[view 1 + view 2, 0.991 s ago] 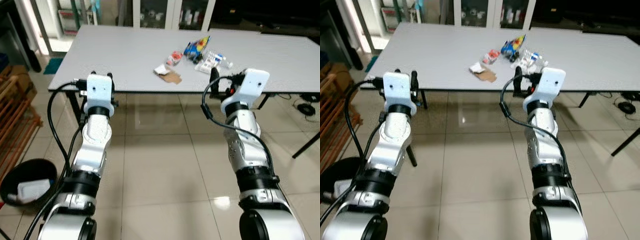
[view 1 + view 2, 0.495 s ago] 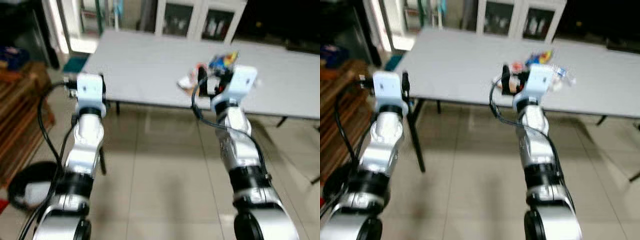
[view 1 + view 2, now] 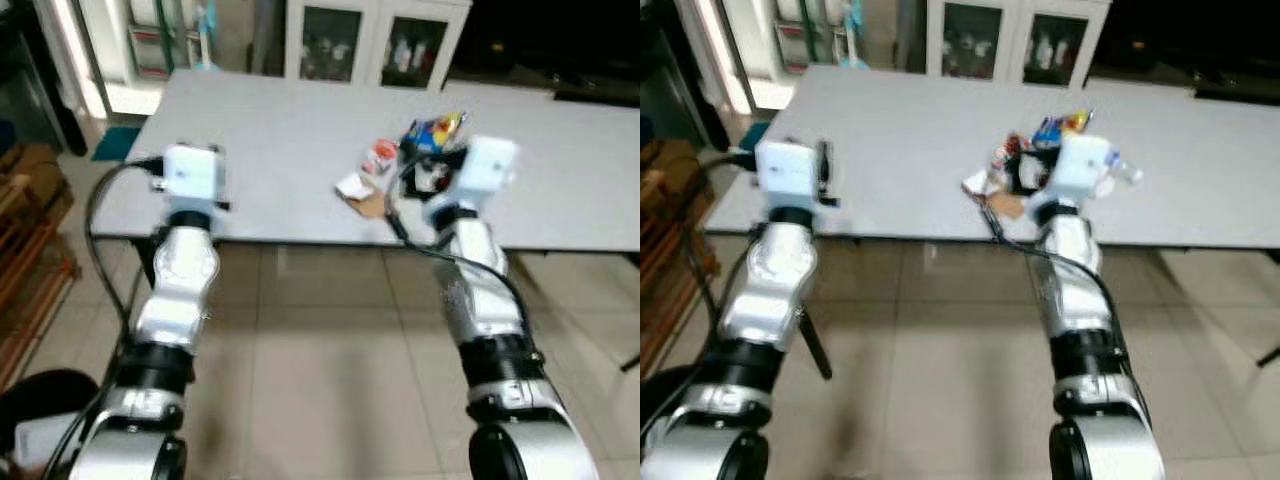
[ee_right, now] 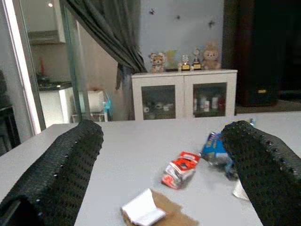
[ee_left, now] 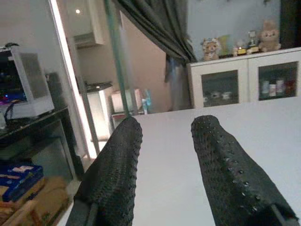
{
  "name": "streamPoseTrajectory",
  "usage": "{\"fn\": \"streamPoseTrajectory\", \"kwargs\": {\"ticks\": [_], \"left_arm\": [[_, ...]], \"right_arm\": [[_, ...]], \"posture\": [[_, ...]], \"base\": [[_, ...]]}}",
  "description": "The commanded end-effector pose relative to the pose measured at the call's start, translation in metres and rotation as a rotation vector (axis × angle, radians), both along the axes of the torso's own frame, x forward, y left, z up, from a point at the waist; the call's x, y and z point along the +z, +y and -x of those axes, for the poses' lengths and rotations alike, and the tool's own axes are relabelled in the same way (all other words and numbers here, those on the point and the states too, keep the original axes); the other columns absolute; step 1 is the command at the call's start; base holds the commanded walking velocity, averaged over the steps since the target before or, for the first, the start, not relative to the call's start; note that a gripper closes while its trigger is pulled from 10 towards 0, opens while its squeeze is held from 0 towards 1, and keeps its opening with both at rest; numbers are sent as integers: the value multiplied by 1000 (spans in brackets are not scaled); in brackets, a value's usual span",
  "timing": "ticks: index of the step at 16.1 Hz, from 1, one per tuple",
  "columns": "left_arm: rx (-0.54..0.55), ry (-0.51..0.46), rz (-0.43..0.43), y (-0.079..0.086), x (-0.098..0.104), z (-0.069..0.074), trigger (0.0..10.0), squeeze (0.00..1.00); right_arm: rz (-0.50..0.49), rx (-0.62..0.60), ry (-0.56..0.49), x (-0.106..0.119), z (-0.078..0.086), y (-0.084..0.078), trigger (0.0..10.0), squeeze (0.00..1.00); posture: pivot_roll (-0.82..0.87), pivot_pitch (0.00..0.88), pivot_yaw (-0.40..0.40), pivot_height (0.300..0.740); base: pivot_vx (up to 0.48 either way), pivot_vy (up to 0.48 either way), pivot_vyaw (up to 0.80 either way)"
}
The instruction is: Picking trash to rubbish bin
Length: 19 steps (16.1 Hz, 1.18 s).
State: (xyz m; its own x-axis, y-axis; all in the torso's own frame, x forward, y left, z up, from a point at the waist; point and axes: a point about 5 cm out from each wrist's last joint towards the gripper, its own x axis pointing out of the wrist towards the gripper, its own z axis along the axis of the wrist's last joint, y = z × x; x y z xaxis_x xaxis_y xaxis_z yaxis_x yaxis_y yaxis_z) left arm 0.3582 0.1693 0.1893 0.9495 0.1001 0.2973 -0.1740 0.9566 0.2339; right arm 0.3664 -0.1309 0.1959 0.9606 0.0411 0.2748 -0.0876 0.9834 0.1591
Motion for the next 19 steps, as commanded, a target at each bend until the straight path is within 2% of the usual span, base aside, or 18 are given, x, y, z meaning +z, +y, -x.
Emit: {"fn": "streamPoseTrajectory", "kwargs": {"ticks": [1, 19], "left_arm": [[-44, -6, -2, -14, 4, -2, 10000, 0], [-42, 11, 6, -14, 3, -3, 10000, 0]], "right_arm": [[-6, -48, -7, 4, -1, -16, 10000, 0], [-4, -37, 7, 2, 1, -14, 10000, 0]], "posture": [[-44, 14, -79, 740], [-51, 39, -81, 740]], "base": [[480, 0, 0], [480, 0, 0]]}}
